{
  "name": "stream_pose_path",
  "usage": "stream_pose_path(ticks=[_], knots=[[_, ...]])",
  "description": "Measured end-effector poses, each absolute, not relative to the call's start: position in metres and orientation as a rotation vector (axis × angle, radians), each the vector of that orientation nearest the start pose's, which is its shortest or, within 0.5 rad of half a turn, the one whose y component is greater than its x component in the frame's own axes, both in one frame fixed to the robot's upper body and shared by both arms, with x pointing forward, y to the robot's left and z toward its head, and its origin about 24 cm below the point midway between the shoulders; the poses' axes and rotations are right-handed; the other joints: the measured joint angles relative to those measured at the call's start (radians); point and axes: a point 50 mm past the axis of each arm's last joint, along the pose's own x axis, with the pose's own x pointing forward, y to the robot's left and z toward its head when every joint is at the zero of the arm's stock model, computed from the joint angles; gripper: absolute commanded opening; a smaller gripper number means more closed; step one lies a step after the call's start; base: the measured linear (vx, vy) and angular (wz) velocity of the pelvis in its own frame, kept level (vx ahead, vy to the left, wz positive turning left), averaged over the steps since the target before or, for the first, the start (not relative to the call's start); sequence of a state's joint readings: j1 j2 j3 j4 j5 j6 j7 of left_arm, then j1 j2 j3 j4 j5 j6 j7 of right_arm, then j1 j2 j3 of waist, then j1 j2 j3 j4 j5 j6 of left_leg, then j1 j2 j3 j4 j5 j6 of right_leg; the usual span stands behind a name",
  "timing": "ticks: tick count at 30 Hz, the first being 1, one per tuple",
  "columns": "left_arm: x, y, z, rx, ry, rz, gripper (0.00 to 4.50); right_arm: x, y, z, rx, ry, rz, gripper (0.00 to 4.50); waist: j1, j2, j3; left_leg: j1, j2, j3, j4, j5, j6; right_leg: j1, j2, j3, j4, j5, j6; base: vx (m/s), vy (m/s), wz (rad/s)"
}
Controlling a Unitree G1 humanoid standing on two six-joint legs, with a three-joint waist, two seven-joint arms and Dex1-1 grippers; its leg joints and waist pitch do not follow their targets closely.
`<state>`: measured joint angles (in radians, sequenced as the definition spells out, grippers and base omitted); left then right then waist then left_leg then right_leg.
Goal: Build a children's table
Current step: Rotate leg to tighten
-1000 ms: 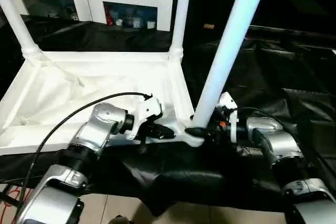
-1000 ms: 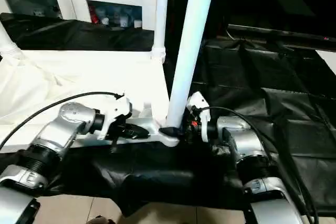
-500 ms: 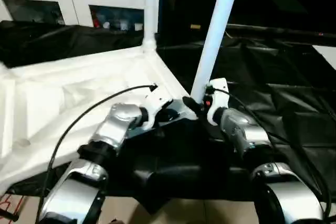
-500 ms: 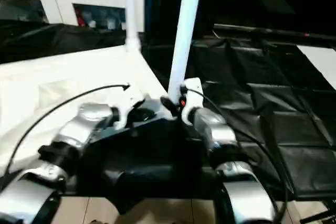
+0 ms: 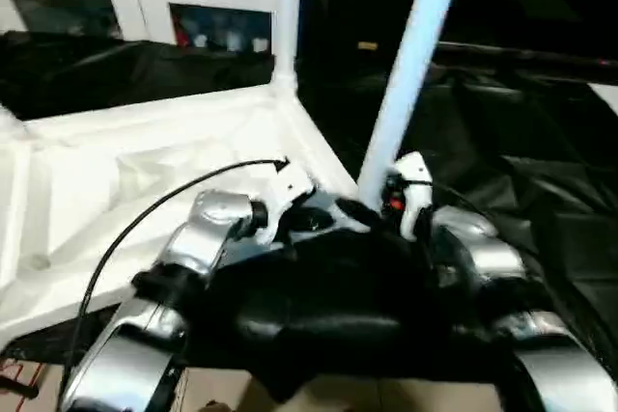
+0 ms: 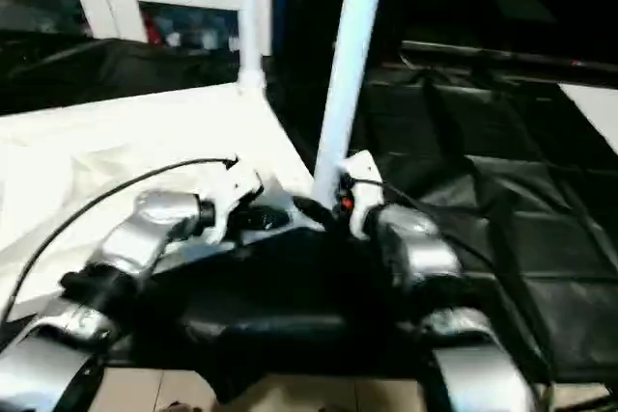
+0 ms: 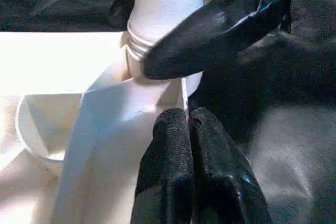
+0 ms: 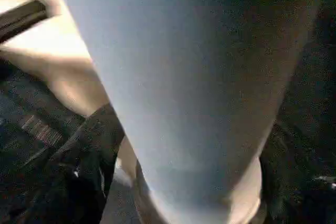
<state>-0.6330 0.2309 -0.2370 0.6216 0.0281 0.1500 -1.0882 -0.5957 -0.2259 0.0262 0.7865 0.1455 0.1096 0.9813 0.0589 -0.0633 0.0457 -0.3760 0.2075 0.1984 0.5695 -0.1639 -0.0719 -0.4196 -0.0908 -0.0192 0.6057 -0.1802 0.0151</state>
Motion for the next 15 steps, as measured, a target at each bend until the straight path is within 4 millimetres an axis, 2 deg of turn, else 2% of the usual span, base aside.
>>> stream_pose_path(ticks=[4, 5, 7, 9, 15], knots=[[0.322, 0.107, 0.057, 0.311, 0.399, -1.339, 0.00, 0.322, -0.143, 0.038, 0.058, 0.372, 1.119, 3.70, 0.011, 0.001, 0.001, 0.000, 0.001, 0.002, 0.001, 0.000, 0.000, 0.000, 0.000, -0.001, 0.000, -0.001, -0.001, 0.000, 0.000, 0.00], [0.321, 0.110, 0.058, 0.316, 0.406, -1.358, 0.00, 0.319, -0.144, 0.038, 0.059, 0.382, 1.152, 3.44, 0.015, 0.001, 0.001, 0.000, 0.001, 0.002, 0.001, 0.000, 0.000, 0.001, 0.000, -0.001, 0.001, -0.001, -0.001, 0.000, 0.000, 0.00], [0.318, 0.114, 0.058, 0.323, 0.421, -1.399, 0.00, 0.314, -0.143, 0.038, 0.072, 0.399, 1.206, 3.44, 0.022, 0.002, 0.001, 0.001, 0.001, 0.001, 0.001, 0.000, 0.000, 0.001, 0.000, -0.001, 0.001, -0.001, -0.002, 0.000, 0.000, 0.00], [0.316, 0.115, 0.058, 0.322, 0.428, -1.426, 0.00, 0.312, -0.143, 0.038, 0.085, 0.414, 1.236, 3.24, 0.030, 0.003, 0.002, 0.001, 0.001, 0.001, 0.001, 0.000, 0.000, 0.002, 0.000, -0.001, 0.002, 0.000, -0.002, 0.000, 0.000, 0.00], [0.314, 0.118, 0.060, 0.333, 0.441, -1.460, 0.00, 0.309, -0.140, 0.039, 0.077, 0.434, 1.277, 2.86, 0.031, 0.003, 0.003, 0.001, 0.001, 0.002, 0.001, 0.000, -0.001, 0.002, -0.001, 0.001, 0.003, 0.000, -0.002, 0.000, 0.000, 0.00]])
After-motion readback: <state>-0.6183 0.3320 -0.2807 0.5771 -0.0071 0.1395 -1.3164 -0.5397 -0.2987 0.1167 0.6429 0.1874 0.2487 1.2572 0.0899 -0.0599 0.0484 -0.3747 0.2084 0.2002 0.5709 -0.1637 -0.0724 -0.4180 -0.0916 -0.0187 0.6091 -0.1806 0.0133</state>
